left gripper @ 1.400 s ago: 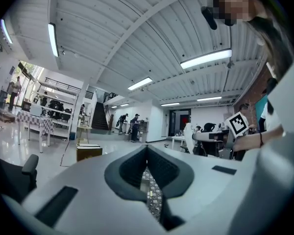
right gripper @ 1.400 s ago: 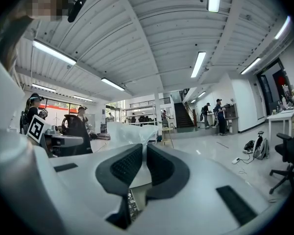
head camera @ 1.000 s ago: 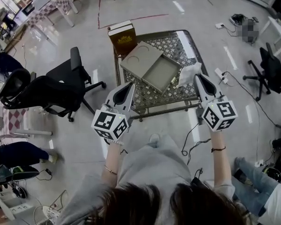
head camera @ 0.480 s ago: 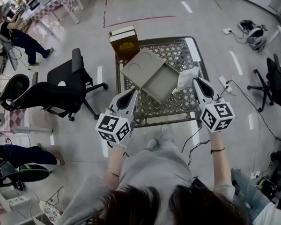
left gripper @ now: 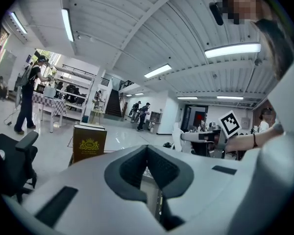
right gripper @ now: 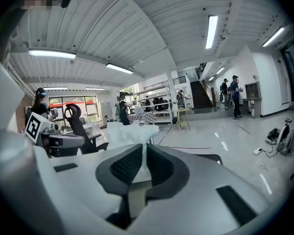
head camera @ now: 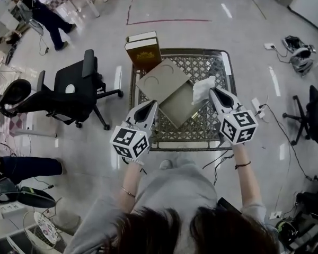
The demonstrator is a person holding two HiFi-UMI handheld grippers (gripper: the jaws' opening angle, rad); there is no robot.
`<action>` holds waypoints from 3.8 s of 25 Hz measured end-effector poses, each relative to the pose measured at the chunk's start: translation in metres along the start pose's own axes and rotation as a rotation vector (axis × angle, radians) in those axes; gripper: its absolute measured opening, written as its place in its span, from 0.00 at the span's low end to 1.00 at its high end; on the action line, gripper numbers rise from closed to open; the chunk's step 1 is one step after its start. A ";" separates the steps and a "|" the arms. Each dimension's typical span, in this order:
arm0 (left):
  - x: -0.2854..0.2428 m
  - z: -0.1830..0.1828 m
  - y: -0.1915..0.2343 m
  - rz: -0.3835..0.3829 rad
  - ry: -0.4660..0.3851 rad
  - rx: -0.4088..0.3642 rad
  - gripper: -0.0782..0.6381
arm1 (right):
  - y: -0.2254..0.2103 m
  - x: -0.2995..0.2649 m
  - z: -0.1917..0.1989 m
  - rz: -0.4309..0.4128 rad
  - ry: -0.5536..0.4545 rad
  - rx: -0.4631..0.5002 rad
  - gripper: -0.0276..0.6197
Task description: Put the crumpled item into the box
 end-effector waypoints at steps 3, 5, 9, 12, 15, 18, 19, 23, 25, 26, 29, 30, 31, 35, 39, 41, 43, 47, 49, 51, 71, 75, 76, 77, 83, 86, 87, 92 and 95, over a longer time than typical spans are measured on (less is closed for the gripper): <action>-0.012 0.004 -0.001 -0.030 0.010 0.012 0.13 | -0.015 -0.016 0.005 -0.044 0.033 -0.005 0.11; -0.017 0.009 -0.002 -0.056 0.017 0.019 0.13 | -0.022 -0.026 0.010 -0.077 0.057 -0.009 0.11; -0.027 0.020 0.000 -0.084 0.037 0.040 0.13 | -0.031 -0.048 0.021 -0.133 0.109 -0.016 0.11; -0.037 0.030 0.002 -0.090 0.059 0.067 0.13 | -0.037 -0.063 0.031 -0.158 0.153 -0.024 0.11; -0.044 0.042 0.003 -0.097 0.088 0.089 0.13 | -0.042 -0.077 0.044 -0.176 0.211 -0.028 0.11; -0.050 0.054 0.006 -0.093 0.124 0.111 0.13 | -0.046 -0.092 0.057 -0.188 0.261 -0.036 0.11; -0.052 0.058 0.008 -0.091 0.137 0.115 0.13 | -0.046 -0.096 0.062 -0.195 0.278 -0.038 0.11; -0.061 0.075 0.014 -0.091 0.179 0.134 0.13 | -0.048 -0.114 0.085 -0.229 0.354 -0.054 0.11; -0.067 0.083 0.017 -0.090 0.195 0.146 0.13 | -0.049 -0.123 0.097 -0.241 0.387 -0.065 0.11; -0.070 0.088 0.019 -0.088 0.204 0.154 0.13 | -0.049 -0.126 0.103 -0.246 0.403 -0.069 0.11; -0.076 0.102 0.022 -0.080 0.233 0.174 0.13 | -0.049 -0.135 0.120 -0.259 0.445 -0.087 0.11; -0.078 0.106 0.023 -0.078 0.242 0.178 0.13 | -0.049 -0.138 0.125 -0.261 0.457 -0.096 0.11; -0.080 0.110 0.024 -0.075 0.251 0.183 0.13 | -0.049 -0.140 0.129 -0.264 0.468 -0.105 0.11; -0.087 0.124 0.025 -0.064 0.285 0.203 0.13 | -0.051 -0.148 0.147 -0.274 0.523 -0.125 0.11; -0.092 0.140 0.022 -0.045 0.325 0.215 0.13 | -0.052 -0.151 0.169 -0.287 0.595 -0.143 0.11; -0.094 0.147 0.021 -0.034 0.342 0.221 0.13 | -0.052 -0.153 0.179 -0.293 0.632 -0.146 0.11; -0.097 0.153 0.019 -0.025 0.358 0.226 0.13 | -0.053 -0.155 0.188 -0.295 0.670 -0.150 0.11; -0.100 0.163 0.017 -0.009 0.382 0.248 0.13 | -0.052 -0.159 0.201 -0.296 0.731 -0.149 0.11; -0.102 0.167 0.016 -0.005 0.389 0.268 0.13 | -0.052 -0.161 0.206 -0.296 0.758 -0.147 0.11; -0.104 0.171 0.015 -0.002 0.394 0.289 0.13 | -0.053 -0.163 0.211 -0.290 0.781 -0.150 0.11; -0.105 0.184 0.011 0.010 0.434 0.335 0.13 | -0.054 -0.179 0.228 -0.245 0.946 -0.190 0.12; -0.105 0.184 0.011 0.009 0.431 0.336 0.13 | -0.054 -0.180 0.229 -0.227 0.955 -0.189 0.20; -0.105 0.183 0.012 0.009 0.430 0.336 0.13 | -0.055 -0.180 0.230 -0.223 0.956 -0.190 0.21; -0.105 0.183 0.012 0.008 0.429 0.336 0.13 | -0.056 -0.180 0.229 -0.219 0.956 -0.193 0.21; -0.104 0.177 0.012 0.008 0.421 0.334 0.13 | -0.058 -0.180 0.221 -0.206 0.929 -0.201 0.27; -0.103 0.175 0.011 0.011 0.418 0.332 0.13 | -0.058 -0.180 0.217 -0.207 0.913 -0.201 0.28; -0.102 0.174 0.011 0.011 0.416 0.332 0.13 | -0.057 -0.179 0.215 -0.209 0.907 -0.201 0.28; -0.097 0.163 0.011 0.015 0.395 0.320 0.13 | -0.052 -0.172 0.200 -0.217 0.862 -0.178 0.21; -0.093 0.156 0.013 0.014 0.382 0.313 0.13 | -0.047 -0.166 0.190 -0.229 0.836 -0.158 0.13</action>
Point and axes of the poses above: the fingertips, and each gripper's own axes: x backward along the fingers, y to its left, z out of its underside, the point moved 3 cm from there along x, backward along the fingers, and after that the axes turned 15 degrees about -z, right-handed, at the moved point
